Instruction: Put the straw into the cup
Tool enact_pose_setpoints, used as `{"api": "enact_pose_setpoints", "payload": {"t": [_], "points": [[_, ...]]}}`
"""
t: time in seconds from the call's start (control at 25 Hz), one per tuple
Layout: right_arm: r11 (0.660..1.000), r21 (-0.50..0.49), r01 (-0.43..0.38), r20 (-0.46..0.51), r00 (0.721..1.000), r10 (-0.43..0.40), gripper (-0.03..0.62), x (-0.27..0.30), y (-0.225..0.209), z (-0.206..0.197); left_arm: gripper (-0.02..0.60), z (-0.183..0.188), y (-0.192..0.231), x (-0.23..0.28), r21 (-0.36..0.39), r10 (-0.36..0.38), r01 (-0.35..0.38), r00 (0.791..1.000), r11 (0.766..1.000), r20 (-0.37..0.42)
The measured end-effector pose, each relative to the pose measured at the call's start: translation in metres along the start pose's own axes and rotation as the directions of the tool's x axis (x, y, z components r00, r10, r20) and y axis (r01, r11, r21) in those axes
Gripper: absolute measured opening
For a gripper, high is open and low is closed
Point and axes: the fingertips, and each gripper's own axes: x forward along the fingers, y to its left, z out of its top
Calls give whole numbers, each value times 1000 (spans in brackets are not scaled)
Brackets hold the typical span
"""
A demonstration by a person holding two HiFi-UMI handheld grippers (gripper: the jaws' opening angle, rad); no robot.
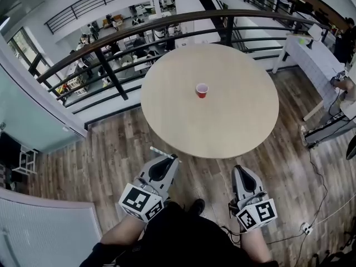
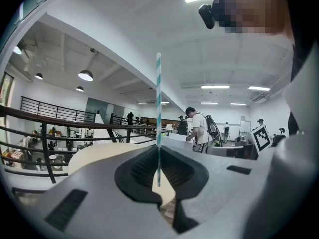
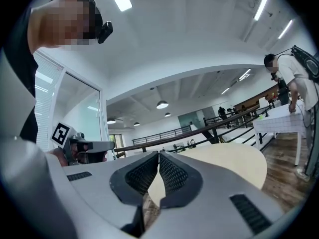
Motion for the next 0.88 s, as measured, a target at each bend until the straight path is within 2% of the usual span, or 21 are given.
{"api": "enact_pose_setpoints", "payload": {"t": [0.4,0.88], "points": [[1000,3,-22,-14,1000,22,23,26,-40,8,21,4,4,49,-2,3,-3,1000,1000,7],[1000,-11,-25,-33,999,24,23,98,-82,24,21,22,53,117,-7,-12,12,1000,1000,15]]}}
